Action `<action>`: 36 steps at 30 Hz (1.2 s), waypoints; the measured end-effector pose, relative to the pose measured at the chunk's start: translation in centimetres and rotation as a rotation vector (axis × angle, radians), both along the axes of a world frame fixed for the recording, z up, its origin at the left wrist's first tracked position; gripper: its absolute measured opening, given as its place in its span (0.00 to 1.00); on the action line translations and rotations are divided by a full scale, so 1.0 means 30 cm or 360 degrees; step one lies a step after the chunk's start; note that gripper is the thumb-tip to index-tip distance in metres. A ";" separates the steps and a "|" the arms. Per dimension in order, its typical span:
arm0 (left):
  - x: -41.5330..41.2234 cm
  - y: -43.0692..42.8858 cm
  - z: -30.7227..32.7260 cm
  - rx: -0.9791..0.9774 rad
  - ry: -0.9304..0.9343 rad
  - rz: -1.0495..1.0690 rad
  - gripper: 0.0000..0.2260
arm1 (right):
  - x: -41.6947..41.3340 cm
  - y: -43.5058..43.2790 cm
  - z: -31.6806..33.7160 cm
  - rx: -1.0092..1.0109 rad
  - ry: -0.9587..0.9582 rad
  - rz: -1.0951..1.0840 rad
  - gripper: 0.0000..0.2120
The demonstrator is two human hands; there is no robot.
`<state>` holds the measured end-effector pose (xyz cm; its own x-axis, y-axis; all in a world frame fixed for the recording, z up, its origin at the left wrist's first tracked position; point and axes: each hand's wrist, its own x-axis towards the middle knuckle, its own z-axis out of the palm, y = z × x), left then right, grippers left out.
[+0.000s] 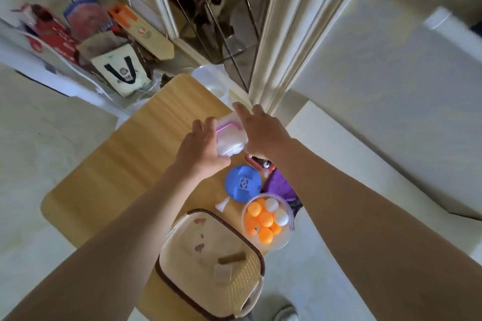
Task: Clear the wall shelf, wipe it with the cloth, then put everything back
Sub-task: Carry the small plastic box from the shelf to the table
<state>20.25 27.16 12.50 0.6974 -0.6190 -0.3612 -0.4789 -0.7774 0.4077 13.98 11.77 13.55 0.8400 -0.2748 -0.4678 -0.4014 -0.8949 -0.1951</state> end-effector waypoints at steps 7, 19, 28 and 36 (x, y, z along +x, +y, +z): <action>0.000 -0.039 -0.206 0.0028 0.0055 0.0082 0.37 | 0.038 -0.015 -0.185 -0.0080 0.0159 0.0037 0.47; -0.020 -0.059 -0.318 -0.0005 0.0089 0.0173 0.37 | 0.096 -0.009 -0.266 -0.0018 0.0393 0.0032 0.48; -0.039 -0.047 -0.357 0.0051 0.0123 0.0197 0.40 | 0.092 0.010 -0.300 -0.0040 0.0440 0.0023 0.48; -0.045 -0.056 -0.371 0.0098 0.0149 0.0161 0.42 | 0.091 0.010 -0.306 -0.0116 0.0507 0.0026 0.55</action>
<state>18.91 25.47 1.36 0.7163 -0.5220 -0.4630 -0.3590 -0.8447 0.3969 16.72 12.07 4.36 0.6589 -0.3051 -0.6876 -0.4176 -0.9086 0.0030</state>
